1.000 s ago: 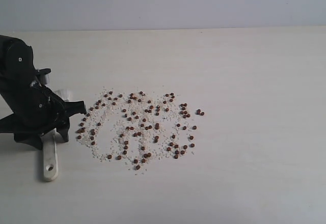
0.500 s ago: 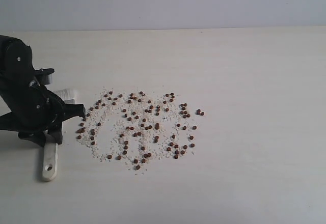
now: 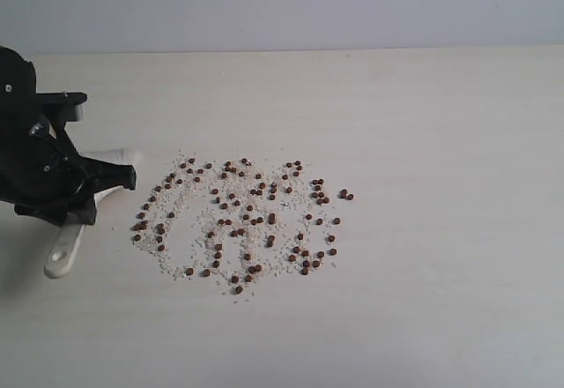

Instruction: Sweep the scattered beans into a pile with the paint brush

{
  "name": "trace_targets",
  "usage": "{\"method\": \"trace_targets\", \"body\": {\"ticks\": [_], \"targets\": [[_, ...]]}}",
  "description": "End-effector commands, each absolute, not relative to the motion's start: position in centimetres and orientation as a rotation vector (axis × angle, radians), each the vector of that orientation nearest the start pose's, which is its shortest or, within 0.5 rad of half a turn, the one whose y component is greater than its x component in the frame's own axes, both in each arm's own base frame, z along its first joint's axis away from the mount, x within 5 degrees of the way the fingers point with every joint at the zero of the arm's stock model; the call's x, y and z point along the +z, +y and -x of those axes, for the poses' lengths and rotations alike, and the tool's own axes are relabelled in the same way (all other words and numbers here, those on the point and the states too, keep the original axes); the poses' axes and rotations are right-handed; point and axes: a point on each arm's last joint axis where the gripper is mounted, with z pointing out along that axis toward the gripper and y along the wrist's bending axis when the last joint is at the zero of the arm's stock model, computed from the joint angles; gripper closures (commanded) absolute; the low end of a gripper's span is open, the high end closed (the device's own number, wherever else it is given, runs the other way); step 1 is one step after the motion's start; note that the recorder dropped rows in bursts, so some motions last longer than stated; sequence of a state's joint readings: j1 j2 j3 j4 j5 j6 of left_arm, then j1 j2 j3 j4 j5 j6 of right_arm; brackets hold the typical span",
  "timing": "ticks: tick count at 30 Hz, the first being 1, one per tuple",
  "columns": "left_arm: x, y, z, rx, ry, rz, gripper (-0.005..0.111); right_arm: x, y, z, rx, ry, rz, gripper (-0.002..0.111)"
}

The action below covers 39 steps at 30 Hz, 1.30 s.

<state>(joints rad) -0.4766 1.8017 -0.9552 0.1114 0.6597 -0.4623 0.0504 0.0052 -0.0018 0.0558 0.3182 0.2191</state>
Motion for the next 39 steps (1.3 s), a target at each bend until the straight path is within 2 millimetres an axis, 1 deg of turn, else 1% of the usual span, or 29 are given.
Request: {"method": "trace_targets", "body": {"ticks": [1,10,19,22,24,25,26,28,30,32,33,34,35,36,37,38,39], "targets": [[15.5,-13.7,-28.0,-0.014,2.922,-0.185,0.107,18.5,0.4,-5.4,0.234,1.792,-0.182,0.108],[15.7,-13.5,-27.9,0.006,2.932,-0.252,0.107,18.5,0.4,-5.4,0.234,1.792,-0.182,0.108],[17.0,-14.1,-29.0,-0.006,2.885,-0.320,0.107,18.6,0.4,-5.4,0.235,1.783,-0.181,0.108],[17.3,-14.2,-29.2,-0.004,2.879,-0.339,0.107,19.2,0.4,-5.5,0.234,1.715,-0.172,0.108],[17.6,-14.2,-29.3,0.003,2.875,-0.380,0.107,20.3,0.3,-5.6,0.221,1.596,-0.144,0.108],[17.8,-14.3,-29.5,0.008,2.872,-0.399,0.107,20.5,0.4,-5.6,0.333,1.561,-0.239,0.108],[18.0,-14.4,-29.6,0.007,2.867,-0.406,0.107,20.5,0.4,-5.6,0.396,1.555,-0.293,0.108],[18.3,-14.4,-29.7,0.011,2.864,-0.425,0.107,20.6,0.5,-5.6,0.387,1.549,-0.275,0.108],[18.8,-14.6,-30.0,0.010,2.855,-0.427,0.107,21.5,0.2,-5.7,0.397,1.453,-0.303,0.108],[18.9,-14.6,-30.1,0.013,2.853,-0.444,0.107,22.8,-0.3,-5.8,0.381,1.302,-0.324,0.108],[19.0,-14.6,-30.1,0.014,2.852,-0.449,0.107,23.2,-0.3,-6.0,0.382,1.273,-0.322,0.108],[19.2,-14.7,-30.2,0.011,2.847,-0.447,0.107,24.0,-0.1,-6.2,0.410,1.256,-0.311,0.108],[19.3,-14.7,-30.3,0.010,2.842,-0.449,0.107,24.9,0.3,-6.5,0.433,1.256,-0.265,0.108],[19.5,-14.8,-30.4,0.008,2.838,-0.448,0.107,26.0,1.1,-7.1,0.439,1.260,-0.155,0.108],[19.6,-14.8,-30.5,0.007,2.836,-0.447,0.107,27.3,1.9,-7.7,0.493,1.239,-0.076,0.108],[19.7,-14.8,-30.6,0.006,2.834,-0.447,0.107,28.6,2.9,-8.9,0.498,1.248,0.069,0.108],[19.8,-14.9,-30.6,0.005,2.830,-0.446,0.107,28.9,3.4,-10.0,0.491,1.275,0.134,0.108]]}}
